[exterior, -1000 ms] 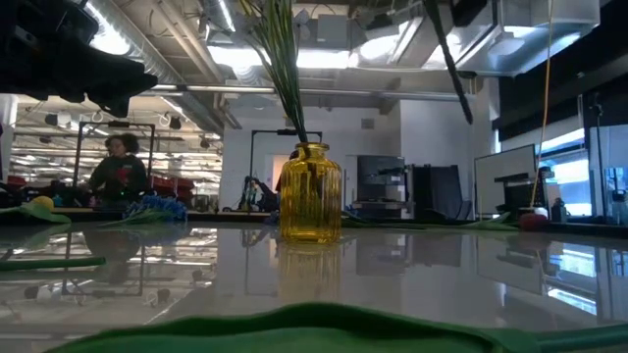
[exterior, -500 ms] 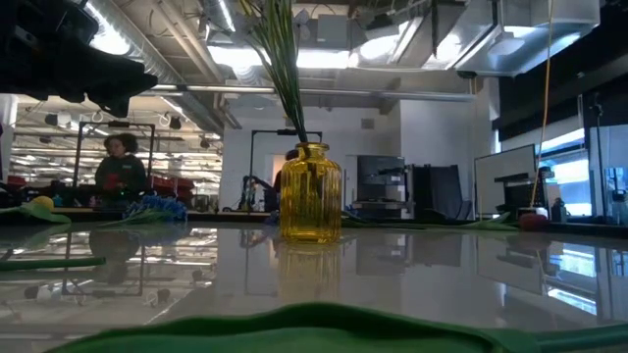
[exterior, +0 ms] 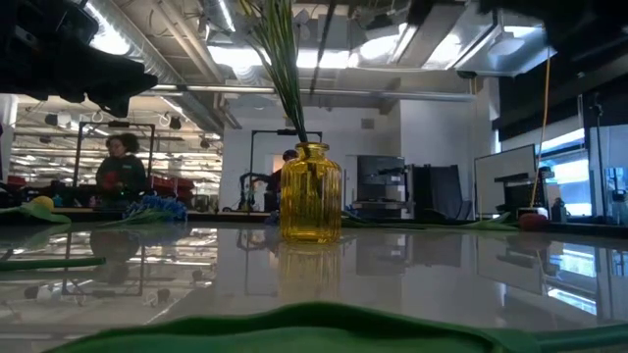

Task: Sort flowers into vase by color
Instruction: Put the white flower into the yellow vase

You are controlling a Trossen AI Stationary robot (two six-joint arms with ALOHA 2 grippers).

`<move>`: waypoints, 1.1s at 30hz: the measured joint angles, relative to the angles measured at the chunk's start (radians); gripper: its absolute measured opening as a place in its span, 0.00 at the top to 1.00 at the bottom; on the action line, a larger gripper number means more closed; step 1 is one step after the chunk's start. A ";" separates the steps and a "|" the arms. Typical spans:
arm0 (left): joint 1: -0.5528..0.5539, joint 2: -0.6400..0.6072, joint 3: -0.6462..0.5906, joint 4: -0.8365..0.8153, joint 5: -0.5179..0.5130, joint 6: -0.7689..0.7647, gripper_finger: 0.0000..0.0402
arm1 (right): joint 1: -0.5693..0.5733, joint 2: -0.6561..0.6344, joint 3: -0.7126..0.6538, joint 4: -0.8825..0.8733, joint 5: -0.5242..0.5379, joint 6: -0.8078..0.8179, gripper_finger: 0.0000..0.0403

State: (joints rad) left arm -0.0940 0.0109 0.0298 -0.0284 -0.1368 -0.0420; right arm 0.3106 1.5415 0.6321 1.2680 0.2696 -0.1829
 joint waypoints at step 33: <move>0.000 0.000 0.000 0.000 0.000 0.000 0.66 | -0.128 0.080 0.027 -0.265 -0.090 0.034 0.96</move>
State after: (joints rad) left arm -0.0940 0.0109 0.0299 -0.0284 -0.1365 -0.0418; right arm 0.1829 1.6215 0.6594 1.0027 0.1797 -0.1484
